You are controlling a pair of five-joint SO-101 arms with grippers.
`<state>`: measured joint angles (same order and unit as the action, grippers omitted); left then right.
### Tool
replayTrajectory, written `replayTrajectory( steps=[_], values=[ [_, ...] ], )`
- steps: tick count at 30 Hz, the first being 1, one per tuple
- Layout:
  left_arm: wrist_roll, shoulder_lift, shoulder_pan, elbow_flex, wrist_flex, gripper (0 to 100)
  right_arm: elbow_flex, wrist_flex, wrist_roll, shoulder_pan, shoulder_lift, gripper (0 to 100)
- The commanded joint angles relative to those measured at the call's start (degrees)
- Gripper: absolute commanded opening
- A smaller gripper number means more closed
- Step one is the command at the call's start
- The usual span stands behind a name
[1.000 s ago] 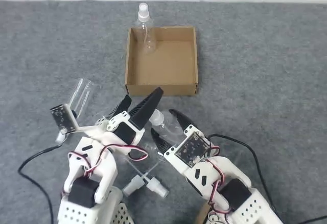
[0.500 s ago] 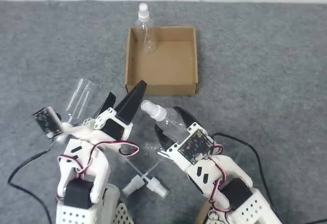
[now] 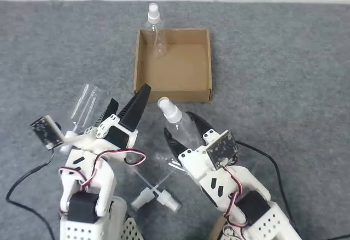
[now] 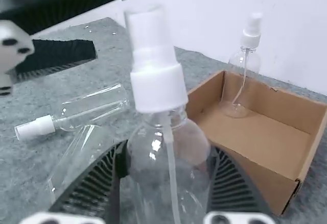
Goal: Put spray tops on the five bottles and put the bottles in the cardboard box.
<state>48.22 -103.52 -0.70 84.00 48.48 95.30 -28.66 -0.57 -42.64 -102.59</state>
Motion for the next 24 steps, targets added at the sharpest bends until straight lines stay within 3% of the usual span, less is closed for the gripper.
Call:
replayTrajectory(
  steps=[1,12,24],
  values=[
    [-0.6,-1.0,-5.5,-0.2,-0.2,40,1.1,2.1,-0.9,0.4,-1.5,9.5],
    [-5.5,-1.0,-17.3,3.9,0.2,40,1.1,2.3,-1.0,0.7,-1.5,9.5],
    [-5.5,-1.0,-14.2,3.4,-0.1,40,1.1,2.1,-1.0,0.8,-1.0,9.1]
  ],
)
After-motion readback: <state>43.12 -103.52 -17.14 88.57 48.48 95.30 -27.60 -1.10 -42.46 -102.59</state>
